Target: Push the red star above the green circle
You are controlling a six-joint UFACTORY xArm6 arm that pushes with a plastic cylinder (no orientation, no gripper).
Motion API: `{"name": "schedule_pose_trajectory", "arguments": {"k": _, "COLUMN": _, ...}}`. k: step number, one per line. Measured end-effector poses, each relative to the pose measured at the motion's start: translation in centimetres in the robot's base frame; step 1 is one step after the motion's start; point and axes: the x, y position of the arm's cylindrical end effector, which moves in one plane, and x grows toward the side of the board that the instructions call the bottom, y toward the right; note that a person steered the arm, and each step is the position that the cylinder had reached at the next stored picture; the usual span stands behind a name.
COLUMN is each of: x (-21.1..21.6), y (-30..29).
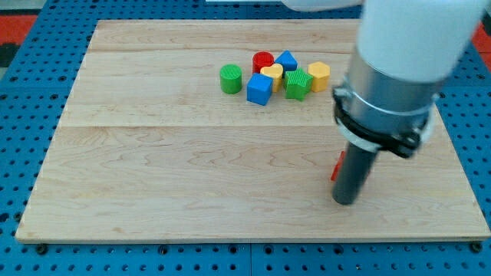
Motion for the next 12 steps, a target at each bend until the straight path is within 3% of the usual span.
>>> {"name": "schedule_pose_trajectory", "arguments": {"k": 1, "x": 1.0, "y": 3.5}}
{"name": "schedule_pose_trajectory", "arguments": {"k": 2, "x": -3.3, "y": 4.4}}
{"name": "schedule_pose_trajectory", "arguments": {"k": 4, "x": -7.0, "y": -8.8}}
{"name": "schedule_pose_trajectory", "arguments": {"k": 5, "x": -4.2, "y": -3.0}}
{"name": "schedule_pose_trajectory", "arguments": {"k": 7, "x": -6.4, "y": -18.8}}
{"name": "schedule_pose_trajectory", "arguments": {"k": 9, "x": -7.3, "y": -25.2}}
{"name": "schedule_pose_trajectory", "arguments": {"k": 10, "x": -11.5, "y": -27.0}}
{"name": "schedule_pose_trajectory", "arguments": {"k": 12, "x": -10.8, "y": -34.0}}
